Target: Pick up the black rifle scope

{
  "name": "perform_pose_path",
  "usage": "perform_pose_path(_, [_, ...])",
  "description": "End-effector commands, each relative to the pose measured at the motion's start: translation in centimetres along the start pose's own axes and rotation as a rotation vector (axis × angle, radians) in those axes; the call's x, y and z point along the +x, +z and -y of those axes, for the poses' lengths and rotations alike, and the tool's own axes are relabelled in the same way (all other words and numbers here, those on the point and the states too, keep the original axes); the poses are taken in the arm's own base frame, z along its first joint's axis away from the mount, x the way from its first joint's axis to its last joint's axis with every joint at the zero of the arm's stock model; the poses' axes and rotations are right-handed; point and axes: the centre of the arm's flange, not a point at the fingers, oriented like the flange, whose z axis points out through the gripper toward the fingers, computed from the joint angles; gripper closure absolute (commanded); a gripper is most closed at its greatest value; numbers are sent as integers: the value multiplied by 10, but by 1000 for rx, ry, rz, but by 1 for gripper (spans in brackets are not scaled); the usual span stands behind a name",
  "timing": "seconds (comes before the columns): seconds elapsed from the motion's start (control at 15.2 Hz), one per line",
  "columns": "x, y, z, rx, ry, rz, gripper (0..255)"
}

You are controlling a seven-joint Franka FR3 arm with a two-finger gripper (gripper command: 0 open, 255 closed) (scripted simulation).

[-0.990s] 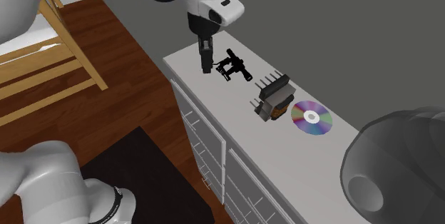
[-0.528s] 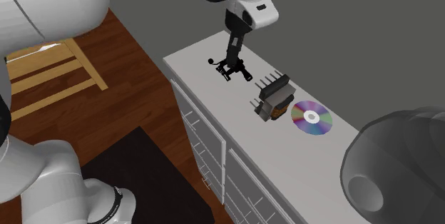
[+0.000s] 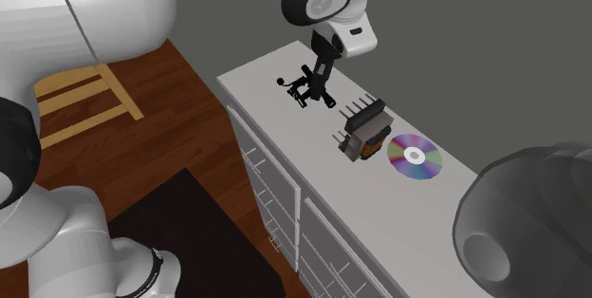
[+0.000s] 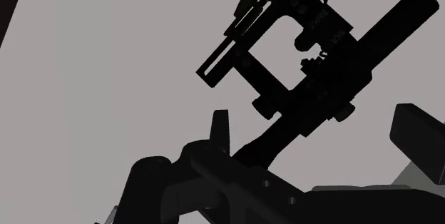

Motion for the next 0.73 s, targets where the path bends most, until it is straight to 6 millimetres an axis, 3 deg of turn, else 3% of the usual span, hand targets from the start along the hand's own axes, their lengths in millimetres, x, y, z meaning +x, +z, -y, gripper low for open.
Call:
perform_pose_path(0.0, [2,8,0,0,1,0,0])
perform_pose_path(0.07, [2,8,0,0,1,0,0])
perform_pose_path(0.13, [2,8,-1,0,1,0,255])
perform_pose_path(0.66, [2,8,0,1,1,0,255])
